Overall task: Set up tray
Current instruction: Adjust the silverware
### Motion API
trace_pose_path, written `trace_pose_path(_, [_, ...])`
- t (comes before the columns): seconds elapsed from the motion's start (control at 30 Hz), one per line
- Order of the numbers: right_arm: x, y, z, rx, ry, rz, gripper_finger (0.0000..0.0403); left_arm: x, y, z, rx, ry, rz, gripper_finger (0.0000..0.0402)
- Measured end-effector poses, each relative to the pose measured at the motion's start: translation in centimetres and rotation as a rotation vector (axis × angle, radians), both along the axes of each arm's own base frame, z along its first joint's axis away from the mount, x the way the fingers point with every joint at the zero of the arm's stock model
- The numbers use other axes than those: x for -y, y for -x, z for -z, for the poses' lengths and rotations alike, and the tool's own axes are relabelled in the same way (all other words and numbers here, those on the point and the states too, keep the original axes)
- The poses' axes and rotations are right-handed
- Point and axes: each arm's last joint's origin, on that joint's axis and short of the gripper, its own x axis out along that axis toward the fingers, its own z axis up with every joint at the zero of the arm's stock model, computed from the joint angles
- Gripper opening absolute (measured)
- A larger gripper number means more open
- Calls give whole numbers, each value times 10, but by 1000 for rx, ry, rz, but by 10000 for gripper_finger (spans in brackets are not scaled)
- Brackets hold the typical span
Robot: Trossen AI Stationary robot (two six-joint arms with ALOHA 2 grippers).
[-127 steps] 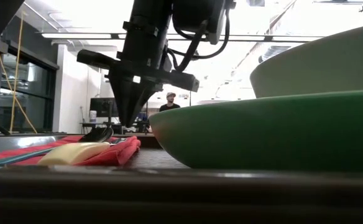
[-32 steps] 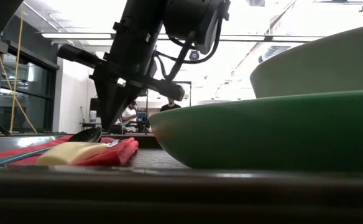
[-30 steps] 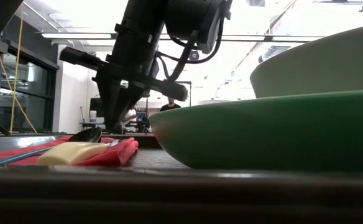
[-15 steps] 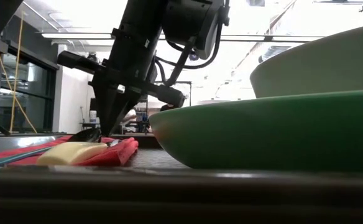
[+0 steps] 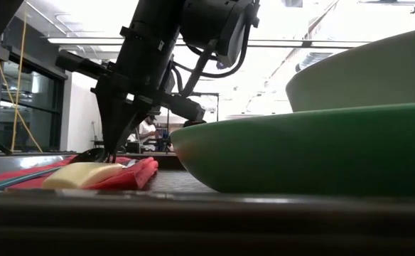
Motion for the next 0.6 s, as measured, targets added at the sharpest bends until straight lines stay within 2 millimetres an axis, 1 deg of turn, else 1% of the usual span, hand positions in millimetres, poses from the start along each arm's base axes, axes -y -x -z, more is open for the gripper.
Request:
trace_pose_path(0.4, [0, 0, 0, 2, -4, 1, 0, 0, 2, -1, -19, 0, -3, 51])
trace_pose_path(0.6, [0, 0, 0, 2, -4, 2, 0, 0, 5, -2, -58, 15, -14, 51])
